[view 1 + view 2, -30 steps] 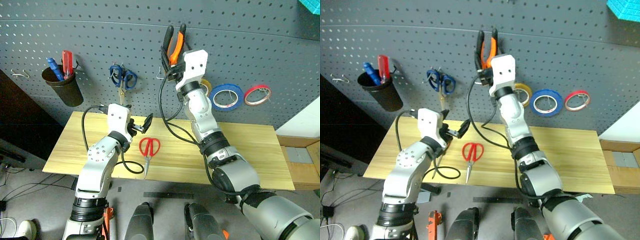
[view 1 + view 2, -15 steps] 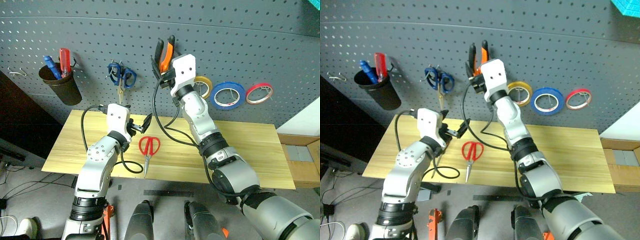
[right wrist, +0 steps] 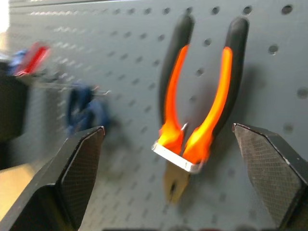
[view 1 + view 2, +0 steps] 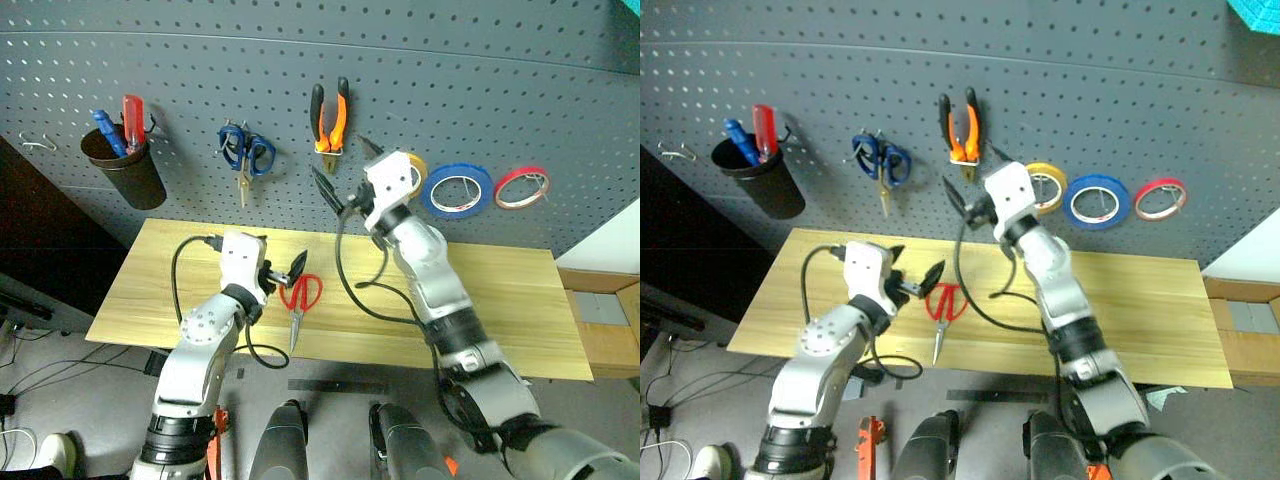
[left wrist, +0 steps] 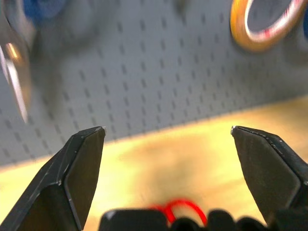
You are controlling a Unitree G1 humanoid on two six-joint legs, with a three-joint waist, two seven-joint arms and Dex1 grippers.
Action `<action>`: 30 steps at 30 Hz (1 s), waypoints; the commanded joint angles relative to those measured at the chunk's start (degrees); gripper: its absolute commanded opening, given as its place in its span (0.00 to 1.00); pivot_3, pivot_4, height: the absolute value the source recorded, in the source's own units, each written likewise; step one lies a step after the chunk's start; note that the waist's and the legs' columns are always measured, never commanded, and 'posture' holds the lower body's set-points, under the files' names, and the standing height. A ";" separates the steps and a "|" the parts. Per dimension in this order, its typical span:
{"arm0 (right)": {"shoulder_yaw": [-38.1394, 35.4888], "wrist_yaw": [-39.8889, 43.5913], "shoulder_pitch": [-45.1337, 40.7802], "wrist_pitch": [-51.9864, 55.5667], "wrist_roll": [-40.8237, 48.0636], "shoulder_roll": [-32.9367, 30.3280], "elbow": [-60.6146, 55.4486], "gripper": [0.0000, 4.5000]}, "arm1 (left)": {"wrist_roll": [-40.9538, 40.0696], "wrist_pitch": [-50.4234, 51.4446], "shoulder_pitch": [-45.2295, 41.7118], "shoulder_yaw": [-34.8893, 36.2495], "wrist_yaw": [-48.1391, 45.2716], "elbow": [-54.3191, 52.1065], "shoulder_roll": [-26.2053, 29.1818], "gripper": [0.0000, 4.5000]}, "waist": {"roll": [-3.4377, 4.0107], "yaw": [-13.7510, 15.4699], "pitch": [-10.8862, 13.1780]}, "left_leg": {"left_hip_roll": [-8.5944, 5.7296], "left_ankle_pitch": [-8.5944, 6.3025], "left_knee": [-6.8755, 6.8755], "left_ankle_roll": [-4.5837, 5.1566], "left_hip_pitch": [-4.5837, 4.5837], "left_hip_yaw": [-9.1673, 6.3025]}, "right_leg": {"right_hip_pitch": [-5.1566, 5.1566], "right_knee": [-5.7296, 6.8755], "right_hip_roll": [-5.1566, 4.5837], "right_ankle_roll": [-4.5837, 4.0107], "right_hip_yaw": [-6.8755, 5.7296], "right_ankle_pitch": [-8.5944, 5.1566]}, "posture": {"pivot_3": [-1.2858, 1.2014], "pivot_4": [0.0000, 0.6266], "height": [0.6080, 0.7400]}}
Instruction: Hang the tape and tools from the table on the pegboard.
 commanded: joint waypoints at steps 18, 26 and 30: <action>10.56 29.95 29.27 9.11 11.47 -20.23 -27.37 0.99 | 8.58 15.55 3.04 -5.82 12.18 11.35 -8.53 1.00 | -0.15 -3.02 0.70 | 0.01 0.01 0.10 0.00 0.16 -0.05 | 0.22 -0.07 0.17 0.42 0.13 -0.30 | 0.53 0.47 1.00; 10.68 29.47 26.84 9.25 11.12 -17.94 -25.50 0.99 | 12.95 22.64 6.06 -8.29 14.36 7.33 -6.25 1.00 | -0.18 -3.01 0.90 | 0.00 0.00 0.08 0.00 0.17 -0.02 | 0.24 -0.12 0.15 0.43 0.16 -0.31 | 0.53 0.47 1.00; 10.28 28.36 26.55 10.48 11.47 -16.78 -25.44 0.99 | 12.82 22.63 6.51 -8.38 13.35 7.96 -5.76 1.00 | -0.18 -2.96 0.90 | 0.00 0.01 0.08 0.00 0.17 -0.03 | 0.25 -0.12 0.13 0.43 0.15 -0.31 | 0.54 0.47 1.00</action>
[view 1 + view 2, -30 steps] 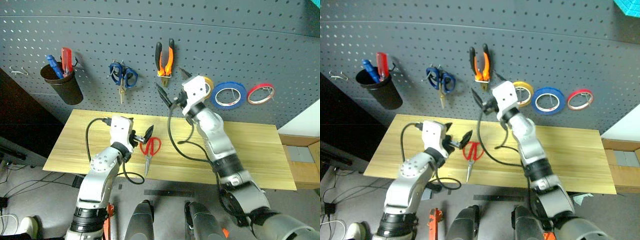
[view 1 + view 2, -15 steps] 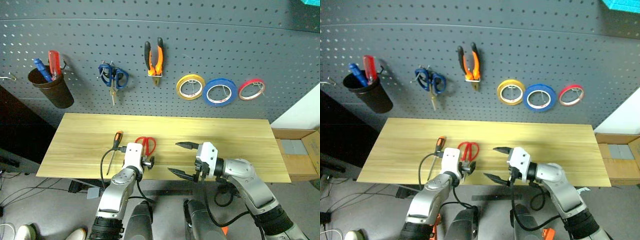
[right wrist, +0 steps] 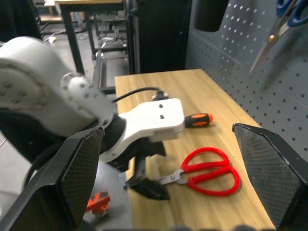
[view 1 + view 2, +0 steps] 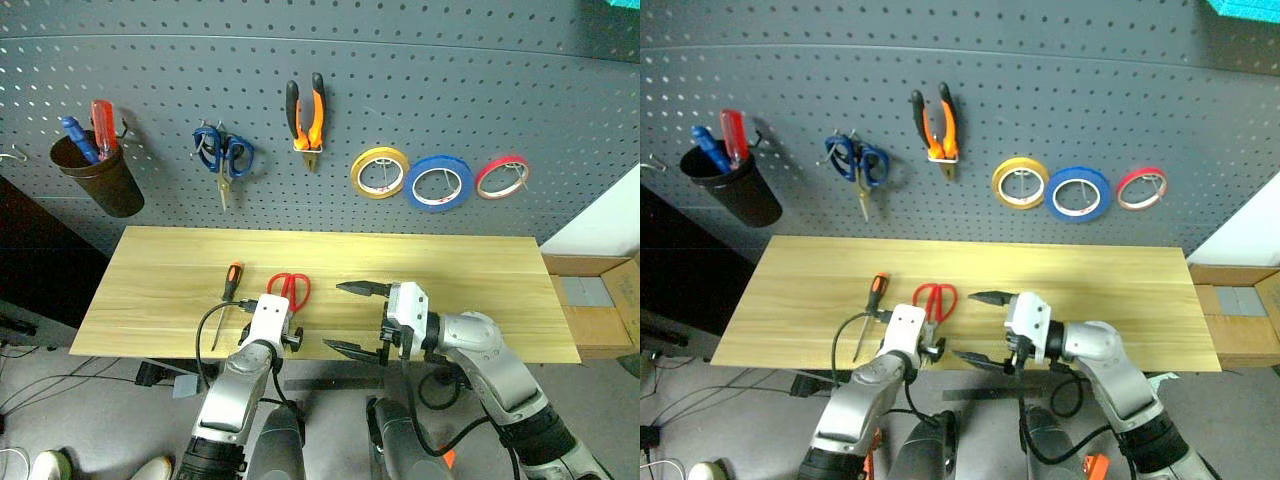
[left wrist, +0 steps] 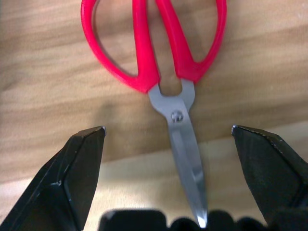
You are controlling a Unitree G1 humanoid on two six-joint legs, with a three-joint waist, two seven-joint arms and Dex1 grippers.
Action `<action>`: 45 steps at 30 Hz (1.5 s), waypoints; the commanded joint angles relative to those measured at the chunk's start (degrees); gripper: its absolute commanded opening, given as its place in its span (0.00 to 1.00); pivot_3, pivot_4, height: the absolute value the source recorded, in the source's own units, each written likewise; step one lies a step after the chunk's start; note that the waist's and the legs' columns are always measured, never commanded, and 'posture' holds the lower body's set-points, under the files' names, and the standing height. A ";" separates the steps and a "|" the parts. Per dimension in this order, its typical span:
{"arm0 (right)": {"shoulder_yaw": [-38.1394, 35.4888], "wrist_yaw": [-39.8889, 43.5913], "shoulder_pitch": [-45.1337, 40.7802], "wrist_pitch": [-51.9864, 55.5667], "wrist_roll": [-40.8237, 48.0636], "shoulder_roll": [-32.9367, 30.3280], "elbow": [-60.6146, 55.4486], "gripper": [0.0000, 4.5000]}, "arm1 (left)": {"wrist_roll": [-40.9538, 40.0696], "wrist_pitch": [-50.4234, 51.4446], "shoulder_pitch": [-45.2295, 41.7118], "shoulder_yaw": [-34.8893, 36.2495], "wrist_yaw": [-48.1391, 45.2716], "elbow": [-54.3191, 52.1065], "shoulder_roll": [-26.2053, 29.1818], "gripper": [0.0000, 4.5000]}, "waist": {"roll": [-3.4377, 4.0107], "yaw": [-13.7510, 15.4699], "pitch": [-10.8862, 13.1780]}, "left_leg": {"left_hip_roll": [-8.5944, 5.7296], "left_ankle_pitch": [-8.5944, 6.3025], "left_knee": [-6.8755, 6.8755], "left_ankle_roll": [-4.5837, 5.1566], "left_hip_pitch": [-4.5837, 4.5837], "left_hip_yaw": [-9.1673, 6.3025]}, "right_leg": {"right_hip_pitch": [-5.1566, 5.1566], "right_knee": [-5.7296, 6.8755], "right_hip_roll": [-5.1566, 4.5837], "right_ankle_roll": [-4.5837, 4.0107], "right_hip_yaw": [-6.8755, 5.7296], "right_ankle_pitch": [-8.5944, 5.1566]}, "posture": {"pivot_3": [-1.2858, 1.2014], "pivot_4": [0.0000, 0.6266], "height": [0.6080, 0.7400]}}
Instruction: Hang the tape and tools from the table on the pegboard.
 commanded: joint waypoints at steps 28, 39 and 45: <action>-1.81 -4.88 -3.00 4.41 1.67 5.11 -0.05 0.99 | 3.49 1.50 -1.41 -1.65 -1.98 5.33 4.76 1.00 | 0.04 -0.04 0.03 | 0.01 0.00 -0.03 0.00 0.07 0.04 | 0.01 0.00 0.00 -0.01 0.02 -0.01 | 0.54 0.48 1.00; -2.66 -5.12 -3.38 4.65 1.72 5.56 0.52 1.00 | 3.20 1.55 -0.77 -1.33 -2.32 4.73 4.48 0.24 | 0.10 -0.07 0.08 | 0.02 0.00 -0.05 0.00 0.08 0.06 | 0.00 0.00 0.00 -0.01 0.04 -0.02 | 0.54 0.49 1.00; -2.61 -4.86 -3.77 4.12 1.56 6.02 1.59 1.00 | 3.38 1.53 -0.34 -0.17 -2.43 4.24 4.68 0.05 | 0.15 -0.06 0.13 | 0.02 0.00 -0.06 0.00 0.10 0.08 | 0.00 0.00 0.00 -0.01 0.06 -0.02 | 0.55 0.47 1.00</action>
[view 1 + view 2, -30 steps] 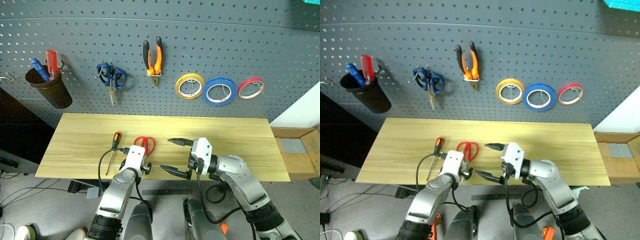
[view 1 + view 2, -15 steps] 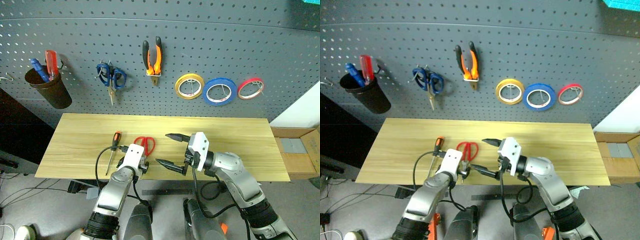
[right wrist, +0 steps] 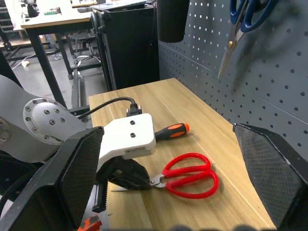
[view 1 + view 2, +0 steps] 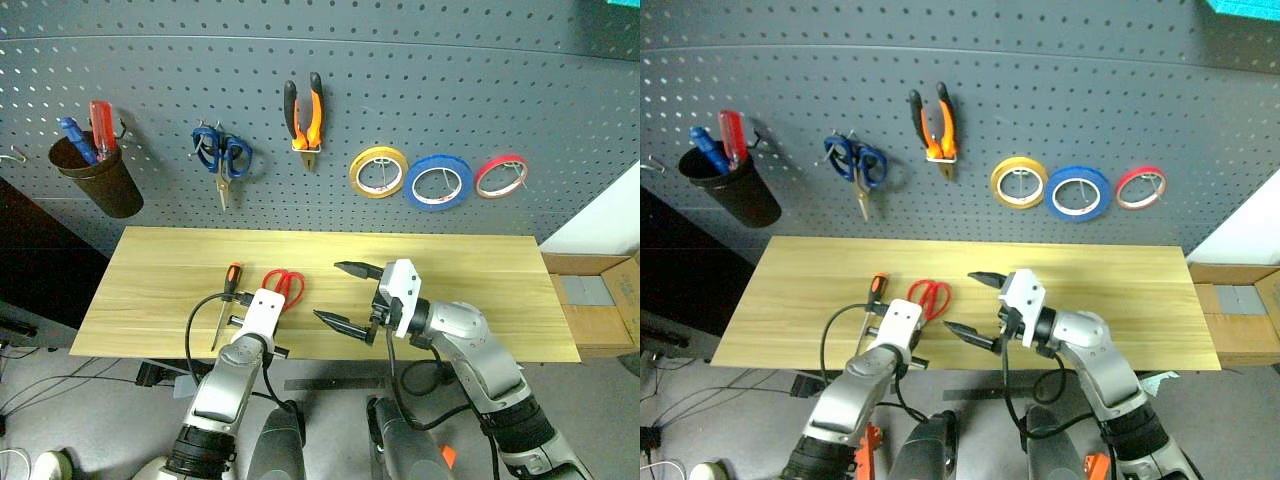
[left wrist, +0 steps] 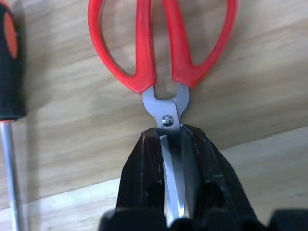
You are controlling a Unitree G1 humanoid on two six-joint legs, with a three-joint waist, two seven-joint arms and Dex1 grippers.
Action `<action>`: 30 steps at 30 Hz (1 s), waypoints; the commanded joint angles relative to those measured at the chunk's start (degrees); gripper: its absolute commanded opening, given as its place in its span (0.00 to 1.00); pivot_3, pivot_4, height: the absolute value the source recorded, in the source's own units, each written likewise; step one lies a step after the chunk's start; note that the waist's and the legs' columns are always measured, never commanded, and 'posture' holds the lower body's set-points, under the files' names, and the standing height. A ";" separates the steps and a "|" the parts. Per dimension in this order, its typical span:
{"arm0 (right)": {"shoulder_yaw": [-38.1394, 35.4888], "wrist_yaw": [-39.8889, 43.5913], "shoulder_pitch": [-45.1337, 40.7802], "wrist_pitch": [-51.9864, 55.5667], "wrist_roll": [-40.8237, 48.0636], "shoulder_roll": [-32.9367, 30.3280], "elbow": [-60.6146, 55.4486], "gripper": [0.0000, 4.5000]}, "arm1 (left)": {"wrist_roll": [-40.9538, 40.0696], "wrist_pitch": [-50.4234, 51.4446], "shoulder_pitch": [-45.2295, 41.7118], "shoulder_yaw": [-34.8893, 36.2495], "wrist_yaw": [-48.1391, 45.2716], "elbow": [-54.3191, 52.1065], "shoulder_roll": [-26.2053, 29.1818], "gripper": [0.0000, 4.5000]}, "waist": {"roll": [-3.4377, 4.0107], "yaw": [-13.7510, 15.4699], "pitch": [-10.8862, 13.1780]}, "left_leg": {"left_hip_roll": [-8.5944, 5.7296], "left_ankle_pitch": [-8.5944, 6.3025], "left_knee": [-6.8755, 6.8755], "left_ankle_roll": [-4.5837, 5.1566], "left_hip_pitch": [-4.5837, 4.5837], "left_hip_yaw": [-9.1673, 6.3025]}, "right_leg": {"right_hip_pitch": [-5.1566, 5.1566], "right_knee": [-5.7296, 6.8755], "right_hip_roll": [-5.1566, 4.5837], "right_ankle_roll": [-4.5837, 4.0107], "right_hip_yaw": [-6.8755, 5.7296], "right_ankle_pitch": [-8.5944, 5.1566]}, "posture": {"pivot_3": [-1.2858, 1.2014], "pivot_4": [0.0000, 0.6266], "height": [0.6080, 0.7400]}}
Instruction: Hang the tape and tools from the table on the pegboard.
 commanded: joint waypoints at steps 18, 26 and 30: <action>-5.25 -2.09 -0.29 1.25 8.88 3.40 -6.79 1.00 | 2.34 -23.92 15.42 5.37 -3.52 -20.48 7.05 0.05 | -0.14 0.58 -0.13 | -0.02 0.00 -0.07 -0.01 -0.27 -0.04 | -0.21 -0.07 -0.19 -0.01 -0.08 0.00 | 0.58 0.31 1.00; -8.11 -7.32 -5.41 4.82 13.96 7.56 -9.94 1.00 | 7.62 -40.45 23.69 10.02 1.58 -29.87 6.47 0.05 | -0.42 1.80 -1.48 | -0.02 -0.01 -0.08 -0.02 -0.29 0.02 | -0.22 -0.14 -0.24 -0.24 -0.18 0.13 | 0.61 0.19 1.00; -8.49 -9.43 -10.05 3.02 14.37 11.05 -9.02 1.00 | 10.16 -43.78 20.00 13.66 5.19 -29.53 5.51 0.05 | -0.41 2.56 -2.97 | -0.02 0.00 -0.07 -0.01 -0.29 0.03 | -0.21 -0.15 -0.21 -0.23 -0.23 0.11 | 0.61 0.16 1.00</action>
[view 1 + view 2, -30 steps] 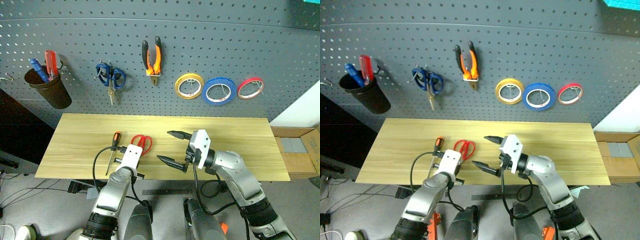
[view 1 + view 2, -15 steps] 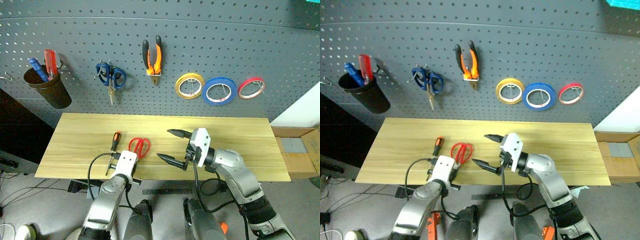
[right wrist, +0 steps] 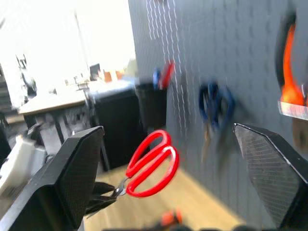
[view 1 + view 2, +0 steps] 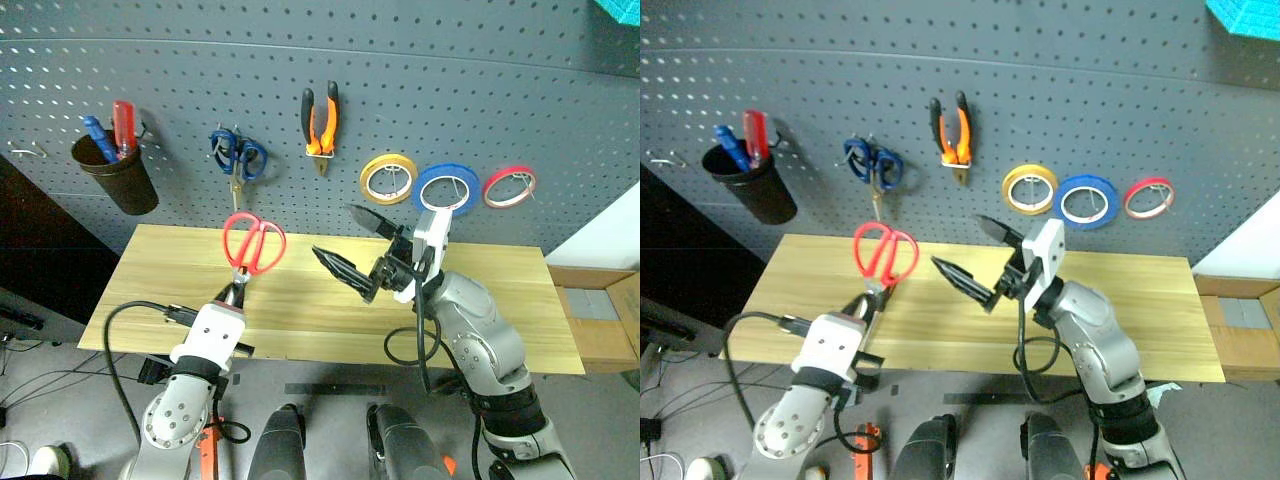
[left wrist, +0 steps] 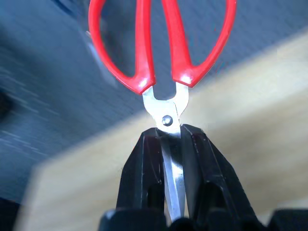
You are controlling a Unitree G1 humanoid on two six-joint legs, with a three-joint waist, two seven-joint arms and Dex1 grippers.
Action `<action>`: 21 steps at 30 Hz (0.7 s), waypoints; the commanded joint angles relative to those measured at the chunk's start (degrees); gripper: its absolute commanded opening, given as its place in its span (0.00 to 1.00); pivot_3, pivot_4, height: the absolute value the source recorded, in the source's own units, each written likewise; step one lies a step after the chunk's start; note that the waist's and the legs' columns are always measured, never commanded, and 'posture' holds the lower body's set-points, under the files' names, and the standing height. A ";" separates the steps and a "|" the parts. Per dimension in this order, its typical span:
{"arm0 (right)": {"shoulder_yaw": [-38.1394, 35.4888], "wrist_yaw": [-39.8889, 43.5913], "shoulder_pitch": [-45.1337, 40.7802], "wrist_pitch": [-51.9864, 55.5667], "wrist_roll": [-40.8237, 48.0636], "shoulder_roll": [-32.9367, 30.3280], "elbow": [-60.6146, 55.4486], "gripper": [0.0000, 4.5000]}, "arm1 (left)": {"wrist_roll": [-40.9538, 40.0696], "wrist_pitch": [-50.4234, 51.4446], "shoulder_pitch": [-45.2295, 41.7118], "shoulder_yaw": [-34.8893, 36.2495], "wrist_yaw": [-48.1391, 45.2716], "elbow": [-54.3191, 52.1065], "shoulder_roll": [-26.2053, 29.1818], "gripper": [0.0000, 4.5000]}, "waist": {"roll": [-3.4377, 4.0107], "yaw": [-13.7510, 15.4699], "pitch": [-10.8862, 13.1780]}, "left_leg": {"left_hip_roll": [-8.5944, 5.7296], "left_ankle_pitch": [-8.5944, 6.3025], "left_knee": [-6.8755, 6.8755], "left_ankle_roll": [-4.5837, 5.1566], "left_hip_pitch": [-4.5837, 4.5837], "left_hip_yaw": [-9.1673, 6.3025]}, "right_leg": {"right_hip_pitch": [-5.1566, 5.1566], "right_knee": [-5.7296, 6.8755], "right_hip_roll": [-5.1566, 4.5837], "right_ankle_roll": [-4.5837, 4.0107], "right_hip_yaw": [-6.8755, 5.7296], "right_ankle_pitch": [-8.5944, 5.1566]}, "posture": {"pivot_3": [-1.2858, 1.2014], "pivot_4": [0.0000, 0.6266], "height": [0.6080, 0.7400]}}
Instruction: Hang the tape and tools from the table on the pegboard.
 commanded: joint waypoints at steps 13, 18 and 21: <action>-1.98 -3.10 -8.13 -6.02 -1.00 5.21 4.40 1.00 | -2.82 -5.62 -27.85 1.90 -3.45 19.97 1.00 0.05 | -0.41 2.79 -3.81 | -0.03 0.02 0.07 0.00 0.16 0.00 | 0.18 0.16 0.05 -0.13 -0.11 0.10 | 0.61 0.11 1.00; -1.81 -4.00 -7.96 -6.10 -1.36 5.04 4.16 1.00 | -4.35 -6.99 -29.58 0.48 -6.06 24.13 0.60 0.05 | -0.39 2.59 -4.48 | -0.03 0.01 0.07 -0.01 0.20 0.07 | 0.18 0.23 0.04 -0.15 -0.05 0.13 | 0.60 0.10 1.00; -1.97 -4.56 -7.67 -5.88 -1.61 4.72 3.65 1.00 | -4.71 -6.79 -29.22 0.50 -6.23 24.46 0.23 0.05 | -0.40 2.61 -4.58 | -0.01 0.01 0.07 -0.01 0.26 0.03 | 0.16 0.41 0.09 -0.21 -0.05 0.15 | 0.59 0.09 1.00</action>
